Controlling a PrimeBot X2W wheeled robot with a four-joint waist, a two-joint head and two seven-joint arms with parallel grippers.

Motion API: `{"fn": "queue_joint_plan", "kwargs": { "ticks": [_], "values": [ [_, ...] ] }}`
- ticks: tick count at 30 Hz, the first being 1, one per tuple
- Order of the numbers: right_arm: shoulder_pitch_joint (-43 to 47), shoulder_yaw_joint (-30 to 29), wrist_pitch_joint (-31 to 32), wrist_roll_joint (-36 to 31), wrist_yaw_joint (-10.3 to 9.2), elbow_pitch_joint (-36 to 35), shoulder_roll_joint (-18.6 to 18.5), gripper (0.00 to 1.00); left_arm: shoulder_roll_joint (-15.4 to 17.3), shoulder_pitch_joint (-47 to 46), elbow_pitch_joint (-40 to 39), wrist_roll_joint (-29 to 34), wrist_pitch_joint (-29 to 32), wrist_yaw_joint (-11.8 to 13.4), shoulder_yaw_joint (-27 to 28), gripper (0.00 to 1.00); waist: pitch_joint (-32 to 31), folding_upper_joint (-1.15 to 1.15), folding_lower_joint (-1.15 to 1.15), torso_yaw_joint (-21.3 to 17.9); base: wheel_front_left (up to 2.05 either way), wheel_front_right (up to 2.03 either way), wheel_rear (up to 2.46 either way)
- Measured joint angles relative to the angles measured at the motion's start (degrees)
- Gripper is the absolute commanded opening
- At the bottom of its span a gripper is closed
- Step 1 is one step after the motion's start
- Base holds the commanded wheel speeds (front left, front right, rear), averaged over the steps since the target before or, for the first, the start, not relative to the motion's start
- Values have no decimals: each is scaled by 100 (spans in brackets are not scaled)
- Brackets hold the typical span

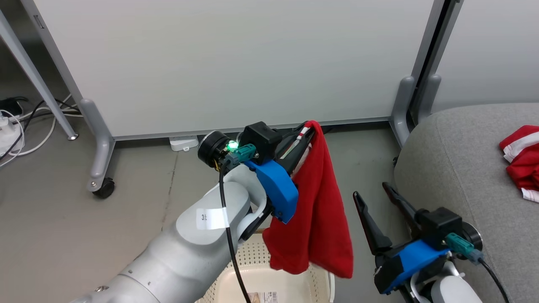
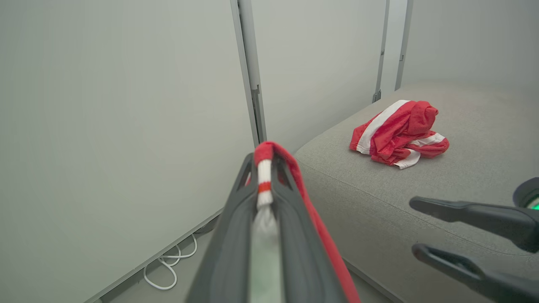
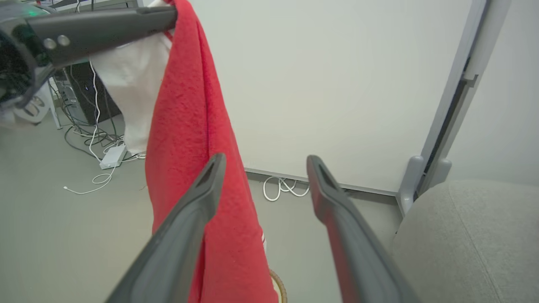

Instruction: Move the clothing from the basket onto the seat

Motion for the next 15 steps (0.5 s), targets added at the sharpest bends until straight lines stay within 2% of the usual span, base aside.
{"fn": "queue_joint_plan", "kwargs": {
  "ticks": [8, 15],
  "values": [
    [-611, 367, 174, 172, 0, 938, -185, 100, -2, -88, -45, -71, -10, 0, -137, 0, 83, 0, 0, 33, 0, 0, 0],
    [-1396, 921, 190, 467, 0, 1979, -242, 100, -2, -124, -113, -142, -19, 0, -250, 0, 163, 0, 0, 62, 0, 0, 0]
  ]
}}
